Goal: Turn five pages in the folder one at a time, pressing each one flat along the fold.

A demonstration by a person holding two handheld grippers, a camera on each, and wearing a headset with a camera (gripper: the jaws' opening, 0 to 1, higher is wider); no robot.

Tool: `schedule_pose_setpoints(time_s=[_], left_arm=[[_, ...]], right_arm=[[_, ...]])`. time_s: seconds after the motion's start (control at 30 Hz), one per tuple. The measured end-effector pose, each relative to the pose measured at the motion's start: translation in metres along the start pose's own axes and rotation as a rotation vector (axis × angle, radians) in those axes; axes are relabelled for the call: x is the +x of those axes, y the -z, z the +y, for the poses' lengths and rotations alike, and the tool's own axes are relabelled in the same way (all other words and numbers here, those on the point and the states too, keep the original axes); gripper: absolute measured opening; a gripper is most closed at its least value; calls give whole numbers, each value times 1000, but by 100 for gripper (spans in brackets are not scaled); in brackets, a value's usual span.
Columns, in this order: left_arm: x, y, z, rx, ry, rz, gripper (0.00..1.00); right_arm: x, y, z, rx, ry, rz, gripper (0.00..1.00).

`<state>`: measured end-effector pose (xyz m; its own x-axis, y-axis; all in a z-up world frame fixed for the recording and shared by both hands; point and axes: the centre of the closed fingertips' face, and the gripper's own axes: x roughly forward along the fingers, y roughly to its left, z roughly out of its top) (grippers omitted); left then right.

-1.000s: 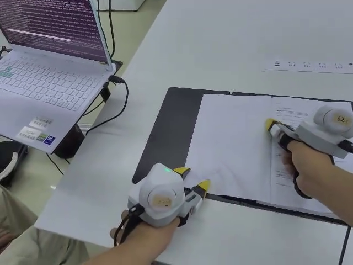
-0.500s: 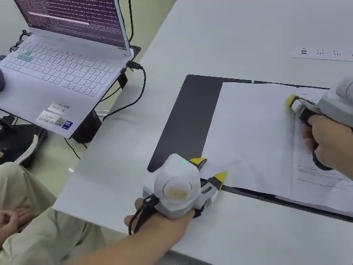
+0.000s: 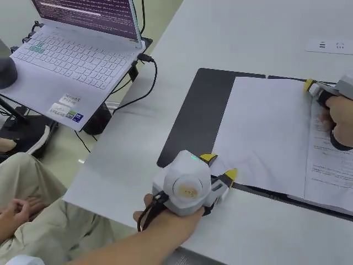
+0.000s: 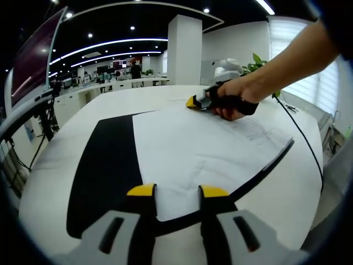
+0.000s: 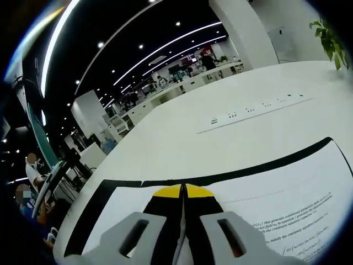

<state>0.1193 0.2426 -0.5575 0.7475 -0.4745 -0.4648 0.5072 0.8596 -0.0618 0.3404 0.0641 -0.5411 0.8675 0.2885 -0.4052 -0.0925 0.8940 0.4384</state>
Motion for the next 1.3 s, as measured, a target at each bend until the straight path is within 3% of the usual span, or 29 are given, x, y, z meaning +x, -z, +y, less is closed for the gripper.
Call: schedule_pose_setpoints(time_s=[0.27,0.63,1.3], left_arm=[[0,0,0,-2,0,0,29],[-1,-1,-1,3,1,4,29],[-2,-2,-2,9,3,0,29]], right_arm=[[-6,8,0,-29,-37,21,0],[-52,32,23,-107,-85,38,0],[-102,63,34,-89,-107,43,0]])
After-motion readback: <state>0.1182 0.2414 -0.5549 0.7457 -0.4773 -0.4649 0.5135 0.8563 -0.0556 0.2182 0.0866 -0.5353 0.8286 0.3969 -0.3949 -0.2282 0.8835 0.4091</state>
